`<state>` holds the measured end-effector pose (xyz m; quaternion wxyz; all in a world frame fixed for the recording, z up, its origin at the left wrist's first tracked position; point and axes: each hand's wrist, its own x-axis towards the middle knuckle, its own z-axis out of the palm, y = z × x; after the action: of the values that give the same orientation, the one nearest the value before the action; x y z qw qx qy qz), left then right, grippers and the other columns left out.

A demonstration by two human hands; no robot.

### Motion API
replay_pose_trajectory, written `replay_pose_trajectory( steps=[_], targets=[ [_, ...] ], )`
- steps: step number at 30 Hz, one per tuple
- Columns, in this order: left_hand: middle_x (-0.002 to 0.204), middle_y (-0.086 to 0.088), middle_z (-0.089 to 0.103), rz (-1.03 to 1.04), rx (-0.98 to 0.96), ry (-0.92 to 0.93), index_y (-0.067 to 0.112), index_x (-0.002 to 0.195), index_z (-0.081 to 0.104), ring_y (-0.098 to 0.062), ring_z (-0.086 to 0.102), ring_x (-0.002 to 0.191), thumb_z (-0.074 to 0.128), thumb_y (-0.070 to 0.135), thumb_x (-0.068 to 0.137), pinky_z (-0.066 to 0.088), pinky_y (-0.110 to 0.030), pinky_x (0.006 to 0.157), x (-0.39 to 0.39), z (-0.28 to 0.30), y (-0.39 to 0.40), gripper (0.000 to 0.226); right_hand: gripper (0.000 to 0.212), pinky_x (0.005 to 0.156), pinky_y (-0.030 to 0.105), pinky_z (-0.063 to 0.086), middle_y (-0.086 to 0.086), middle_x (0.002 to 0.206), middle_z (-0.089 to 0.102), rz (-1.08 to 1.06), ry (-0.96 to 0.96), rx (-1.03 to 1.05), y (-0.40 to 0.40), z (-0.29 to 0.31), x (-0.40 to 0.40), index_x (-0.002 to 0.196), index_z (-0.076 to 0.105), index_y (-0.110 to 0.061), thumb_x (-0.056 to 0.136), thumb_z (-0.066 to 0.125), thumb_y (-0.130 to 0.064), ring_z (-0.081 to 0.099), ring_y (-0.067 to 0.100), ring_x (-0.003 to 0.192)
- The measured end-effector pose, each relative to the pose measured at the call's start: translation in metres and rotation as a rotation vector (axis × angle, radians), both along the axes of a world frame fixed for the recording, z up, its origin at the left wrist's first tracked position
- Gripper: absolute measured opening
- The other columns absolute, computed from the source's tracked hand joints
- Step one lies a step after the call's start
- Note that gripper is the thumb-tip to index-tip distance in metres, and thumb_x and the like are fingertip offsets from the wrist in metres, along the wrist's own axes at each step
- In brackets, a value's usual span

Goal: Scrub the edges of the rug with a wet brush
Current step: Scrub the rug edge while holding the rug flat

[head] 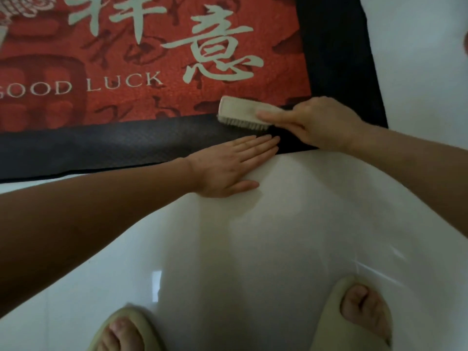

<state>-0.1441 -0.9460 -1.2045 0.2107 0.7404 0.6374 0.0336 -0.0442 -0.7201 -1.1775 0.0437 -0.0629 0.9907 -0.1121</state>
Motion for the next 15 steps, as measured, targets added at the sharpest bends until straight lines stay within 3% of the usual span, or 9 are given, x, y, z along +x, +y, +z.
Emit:
replay_pose_trajectory(
  steps=[3,5,7,9,12,15],
  targets=[
    [0.163,-0.011,-0.007,-0.027,0.009,0.018,0.009,0.156,-0.004,-0.016,-0.011,0.150,0.015,0.052,0.101,-0.012,-0.028,0.120,-0.001,-0.001,0.000,0.072,0.042,0.061,0.042,0.051,0.018,0.077,0.065,-0.327,0.030,-0.176,-0.022,-0.007,0.009,0.139,0.044,-0.041,0.098,0.040,-0.034,0.062,0.036,0.066],
    [0.164,-0.010,-0.002,-0.009,-0.012,0.040,0.010,0.156,-0.004,-0.015,-0.009,0.150,0.014,0.054,0.101,-0.011,-0.029,0.121,0.000,-0.004,-0.002,0.073,0.046,0.061,0.043,0.053,0.018,0.077,0.067,-0.231,-0.014,-0.224,-0.049,-0.009,0.026,0.140,0.044,-0.038,0.094,0.039,-0.033,0.063,0.035,0.063],
    [0.164,-0.010,-0.004,-0.008,-0.023,0.031,0.010,0.156,-0.005,-0.016,-0.009,0.150,0.013,0.055,0.100,-0.009,-0.030,0.121,0.003,-0.001,-0.004,0.074,0.046,0.059,0.044,0.052,0.019,0.074,0.065,-0.086,-0.088,-0.123,-0.036,-0.002,0.025,0.141,0.042,-0.039,0.095,0.043,-0.031,0.062,0.035,0.061],
    [0.163,-0.010,-0.010,-0.014,-0.014,0.040,0.009,0.156,-0.006,-0.016,-0.012,0.150,0.014,0.053,0.101,-0.013,-0.027,0.120,0.005,0.000,-0.004,0.073,0.044,0.062,0.045,0.052,0.022,0.081,0.066,-0.189,-0.058,-0.029,-0.006,0.004,0.009,0.140,0.044,-0.041,0.098,0.047,-0.028,0.062,0.038,0.066],
    [0.163,-0.007,-0.013,0.010,0.002,0.054,0.011,0.156,-0.006,-0.014,-0.013,0.150,0.013,0.051,0.101,-0.016,-0.023,0.118,0.004,0.002,-0.005,0.071,0.040,0.070,0.047,0.052,0.022,0.088,0.068,-0.448,0.042,-0.139,-0.011,-0.001,0.010,0.138,0.048,-0.041,0.099,0.045,-0.030,0.063,0.039,0.075],
    [0.164,-0.005,-0.009,0.019,-0.014,0.022,0.012,0.157,-0.003,-0.013,-0.011,0.150,0.017,0.049,0.103,-0.016,-0.021,0.118,0.003,0.001,-0.009,0.068,0.040,0.062,0.039,0.049,0.017,0.080,0.068,-0.259,-0.076,-0.169,-0.028,0.003,0.037,0.138,0.045,-0.041,0.099,0.042,-0.034,0.062,0.033,0.065]
  ],
)
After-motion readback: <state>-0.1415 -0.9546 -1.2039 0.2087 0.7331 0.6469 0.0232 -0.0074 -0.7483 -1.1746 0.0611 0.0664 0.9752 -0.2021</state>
